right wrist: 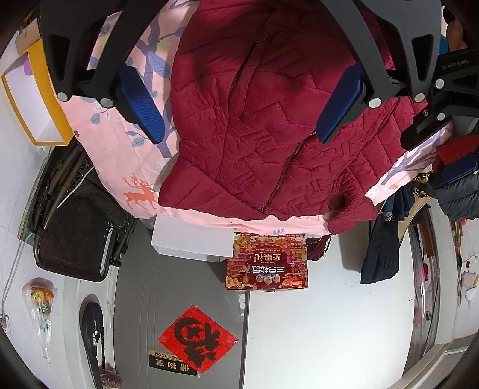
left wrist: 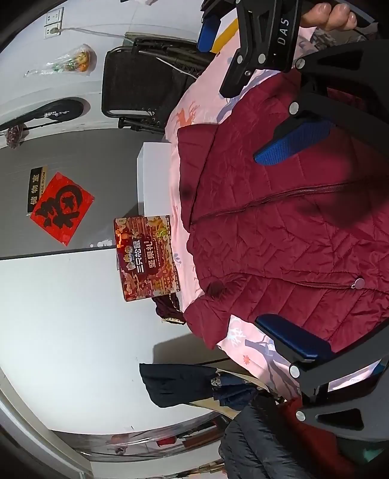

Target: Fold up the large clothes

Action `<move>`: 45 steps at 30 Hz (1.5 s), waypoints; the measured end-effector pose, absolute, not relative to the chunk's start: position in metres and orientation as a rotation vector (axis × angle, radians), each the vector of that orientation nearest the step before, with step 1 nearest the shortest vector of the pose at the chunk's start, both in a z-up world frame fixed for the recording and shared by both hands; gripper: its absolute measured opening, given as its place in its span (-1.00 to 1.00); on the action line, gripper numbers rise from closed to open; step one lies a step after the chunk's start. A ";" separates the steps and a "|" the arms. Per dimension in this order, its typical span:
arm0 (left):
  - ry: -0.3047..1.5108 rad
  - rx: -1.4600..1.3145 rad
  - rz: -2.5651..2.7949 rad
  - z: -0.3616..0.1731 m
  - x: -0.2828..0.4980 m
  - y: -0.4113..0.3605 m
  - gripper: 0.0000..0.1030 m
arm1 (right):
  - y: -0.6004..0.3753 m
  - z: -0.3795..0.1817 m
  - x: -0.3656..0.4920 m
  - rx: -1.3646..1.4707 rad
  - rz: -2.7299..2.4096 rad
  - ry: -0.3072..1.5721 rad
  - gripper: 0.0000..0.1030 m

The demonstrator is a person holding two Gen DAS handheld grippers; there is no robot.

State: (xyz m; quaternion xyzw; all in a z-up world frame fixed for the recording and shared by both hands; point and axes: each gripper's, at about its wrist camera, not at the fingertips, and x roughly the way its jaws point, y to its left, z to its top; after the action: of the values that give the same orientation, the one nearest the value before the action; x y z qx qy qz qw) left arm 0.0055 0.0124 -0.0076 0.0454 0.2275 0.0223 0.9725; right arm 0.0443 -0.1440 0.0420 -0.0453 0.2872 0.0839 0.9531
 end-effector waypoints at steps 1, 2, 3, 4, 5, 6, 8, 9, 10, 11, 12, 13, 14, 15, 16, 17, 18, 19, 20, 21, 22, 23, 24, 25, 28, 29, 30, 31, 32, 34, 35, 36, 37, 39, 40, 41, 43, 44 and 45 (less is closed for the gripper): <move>0.459 0.093 0.047 -0.008 0.005 0.013 0.93 | -0.143 0.042 0.043 -0.095 0.169 0.585 0.92; 0.464 0.100 0.050 -0.008 0.005 0.012 0.93 | -0.143 0.042 0.043 -0.095 0.168 0.586 0.92; 0.469 0.103 0.052 -0.008 0.005 0.012 0.93 | -0.143 0.042 0.044 -0.094 0.168 0.587 0.92; 0.469 0.103 0.053 -0.008 0.005 0.012 0.93 | -0.144 0.042 0.044 -0.094 0.168 0.587 0.92; 0.473 0.106 0.056 -0.008 0.005 0.012 0.93 | -0.143 0.042 0.044 -0.093 0.168 0.587 0.92; 0.483 0.109 0.058 -0.008 0.005 0.011 0.93 | -0.143 0.042 0.043 -0.093 0.168 0.586 0.92; 0.483 0.107 0.057 -0.007 0.005 0.011 0.93 | -0.144 0.042 0.044 -0.094 0.168 0.587 0.92; 0.484 0.111 0.057 -0.007 0.005 0.011 0.93 | -0.145 0.042 0.043 -0.090 0.168 0.587 0.92; 0.485 0.112 0.058 -0.007 0.006 0.012 0.93 | -0.145 0.042 0.044 -0.090 0.168 0.587 0.92; 0.485 0.117 0.058 -0.007 0.005 0.012 0.93 | -0.145 0.042 0.044 -0.089 0.168 0.586 0.92; 0.484 0.117 0.058 -0.008 0.005 0.012 0.93 | -0.145 0.042 0.043 -0.087 0.169 0.585 0.92; 0.484 0.111 0.056 -0.008 0.005 0.012 0.93 | -0.145 0.042 0.044 -0.087 0.167 0.584 0.92; 0.485 0.106 0.055 -0.008 0.006 0.013 0.93 | -0.146 0.042 0.044 -0.084 0.166 0.581 0.92; 0.485 0.106 0.055 -0.008 0.006 0.013 0.93 | -0.146 0.042 0.045 -0.085 0.165 0.582 0.92; 0.488 0.105 0.055 -0.008 0.006 0.013 0.93 | -0.146 0.042 0.045 -0.086 0.165 0.583 0.92; 0.488 0.110 0.056 -0.008 0.006 0.012 0.93 | -0.147 0.042 0.045 -0.080 0.166 0.584 0.92; 0.489 0.119 0.057 -0.008 0.006 0.012 0.93 | -0.147 0.042 0.045 -0.081 0.166 0.583 0.92; 0.483 0.125 0.058 -0.008 0.005 0.012 0.93 | -0.147 0.042 0.045 -0.078 0.166 0.588 0.92; 0.475 0.128 0.058 -0.007 0.005 0.013 0.93 | -0.146 0.041 0.045 -0.082 0.164 0.588 0.92; 0.471 0.127 0.057 -0.007 0.005 0.013 0.93 | -0.146 0.041 0.046 -0.083 0.164 0.600 0.92; 0.466 0.126 0.057 -0.007 0.005 0.014 0.93 | -0.146 0.041 0.046 -0.092 0.161 0.603 0.92; 0.459 0.122 0.056 -0.007 0.005 0.014 0.93 | -0.147 0.041 0.046 -0.092 0.159 0.604 0.92; 0.458 0.123 0.055 -0.008 0.005 0.014 0.93 | -0.147 0.040 0.046 -0.097 0.158 0.610 0.92; 0.446 0.099 0.050 -0.009 0.006 0.016 0.93 | -0.148 0.040 0.047 -0.097 0.157 0.611 0.92; 0.455 0.087 0.048 -0.011 0.008 0.017 0.93 | -0.146 0.039 0.047 -0.110 0.153 0.642 0.92; 0.462 0.088 0.049 -0.012 0.009 0.017 0.93 | -0.147 0.039 0.046 -0.094 0.155 0.613 0.92; 0.469 0.083 0.049 -0.012 0.009 0.016 0.93 | -0.148 0.039 0.046 -0.095 0.154 0.613 0.92; 0.471 0.083 0.048 -0.013 0.010 0.017 0.93 | -0.148 0.039 0.046 -0.087 0.155 0.601 0.92; 0.488 0.085 0.050 -0.013 0.010 0.015 0.93 | -0.148 0.039 0.046 -0.085 0.156 0.598 0.92; 0.498 0.089 0.053 -0.014 0.011 0.015 0.93 | -0.148 0.038 0.046 -0.094 0.151 0.591 0.92; 0.505 0.094 0.054 -0.014 0.011 0.014 0.93 | -0.149 0.038 0.046 -0.095 0.150 0.590 0.92; 0.510 0.093 0.052 -0.015 0.012 0.015 0.93 | -0.149 0.038 0.046 -0.097 0.149 0.589 0.92; 0.515 0.091 0.050 -0.015 0.013 0.015 0.93 | -0.149 0.038 0.046 -0.097 0.149 0.599 0.92; 0.517 0.091 0.051 -0.015 0.014 0.016 0.93 | -0.148 0.038 0.046 -0.083 0.149 0.614 0.92; 0.513 0.091 0.051 -0.015 0.014 0.016 0.93 | -0.147 0.038 0.046 -0.085 0.148 0.618 0.92; 0.515 0.091 0.052 -0.015 0.014 0.017 0.93 | -0.147 0.037 0.046 -0.086 0.147 0.620 0.92; 0.520 0.088 0.051 -0.016 0.015 0.017 0.93 | -0.146 0.037 0.047 -0.085 0.146 0.635 0.92; 0.522 0.088 0.052 -0.016 0.016 0.018 0.93 | -0.147 0.037 0.047 -0.085 0.145 0.637 0.92; 0.522 0.091 0.053 -0.017 0.016 0.018 0.93 | -0.146 0.037 0.047 -0.085 0.144 0.642 0.92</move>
State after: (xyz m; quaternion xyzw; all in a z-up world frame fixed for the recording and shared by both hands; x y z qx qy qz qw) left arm 0.0157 0.0182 -0.0170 0.0447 0.2581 0.0263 0.9647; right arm 0.0472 -0.1464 0.0368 -0.0419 0.3153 0.0705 0.9455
